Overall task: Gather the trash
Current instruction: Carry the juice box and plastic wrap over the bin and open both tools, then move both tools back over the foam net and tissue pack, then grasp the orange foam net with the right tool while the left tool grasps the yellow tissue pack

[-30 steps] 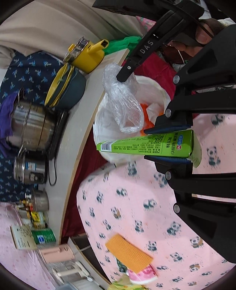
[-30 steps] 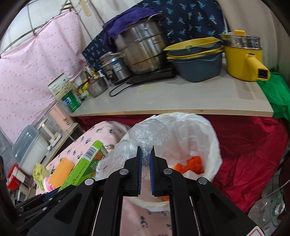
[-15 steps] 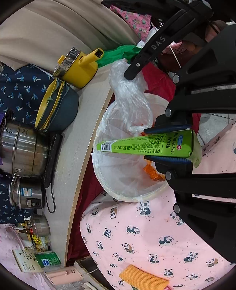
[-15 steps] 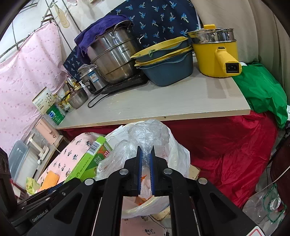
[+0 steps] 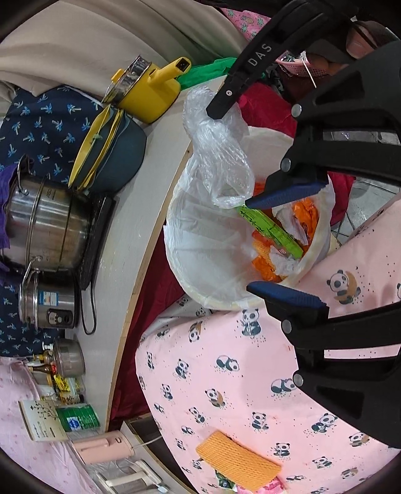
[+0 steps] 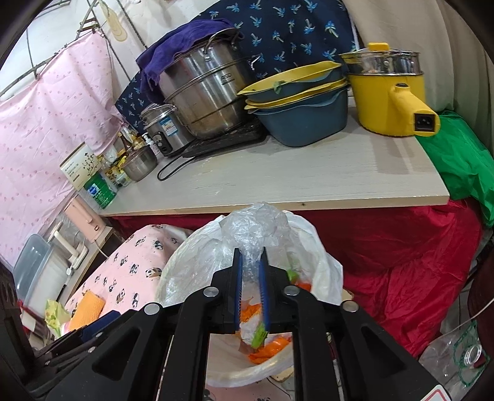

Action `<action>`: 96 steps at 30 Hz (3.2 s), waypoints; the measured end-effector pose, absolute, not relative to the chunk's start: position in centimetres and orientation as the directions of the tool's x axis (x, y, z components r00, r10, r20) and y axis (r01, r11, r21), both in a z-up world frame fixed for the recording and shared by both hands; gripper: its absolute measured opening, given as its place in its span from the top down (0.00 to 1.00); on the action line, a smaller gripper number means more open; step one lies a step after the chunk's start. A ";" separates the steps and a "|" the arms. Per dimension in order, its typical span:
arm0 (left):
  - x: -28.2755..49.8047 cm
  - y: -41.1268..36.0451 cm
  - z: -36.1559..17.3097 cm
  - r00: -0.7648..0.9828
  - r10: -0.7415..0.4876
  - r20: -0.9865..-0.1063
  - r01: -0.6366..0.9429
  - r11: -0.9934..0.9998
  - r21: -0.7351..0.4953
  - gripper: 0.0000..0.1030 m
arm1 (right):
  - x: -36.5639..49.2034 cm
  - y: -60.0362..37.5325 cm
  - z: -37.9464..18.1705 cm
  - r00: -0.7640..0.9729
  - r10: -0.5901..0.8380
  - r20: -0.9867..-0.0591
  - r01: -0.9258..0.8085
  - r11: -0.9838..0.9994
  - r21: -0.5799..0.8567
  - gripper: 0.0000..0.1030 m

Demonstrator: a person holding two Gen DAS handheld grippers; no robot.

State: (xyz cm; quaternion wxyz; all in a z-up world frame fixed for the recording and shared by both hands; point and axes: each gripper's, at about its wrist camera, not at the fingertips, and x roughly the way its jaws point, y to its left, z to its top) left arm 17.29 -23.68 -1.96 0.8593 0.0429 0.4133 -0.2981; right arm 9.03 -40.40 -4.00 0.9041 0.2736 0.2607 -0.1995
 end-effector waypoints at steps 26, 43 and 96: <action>17.1 -16.7 -0.5 0.572 -0.417 -0.706 0.434 0.884 -0.171 0.48 | 10.2 -33.8 -1.6 0.812 -0.141 -0.566 0.402 0.839 0.368 0.72; 17.7 -5.4 -0.1 0.642 -0.308 -0.702 0.260 0.949 -0.179 0.48 | 13.5 -22.7 -1.2 0.814 0.012 -0.581 0.229 0.912 0.340 0.68; 39.6 22.3 -8.5 0.664 -0.160 -0.730 0.148 0.986 -0.081 0.45 | 34.5 -4.4 -11.5 0.625 0.196 -0.756 0.218 0.886 0.410 0.34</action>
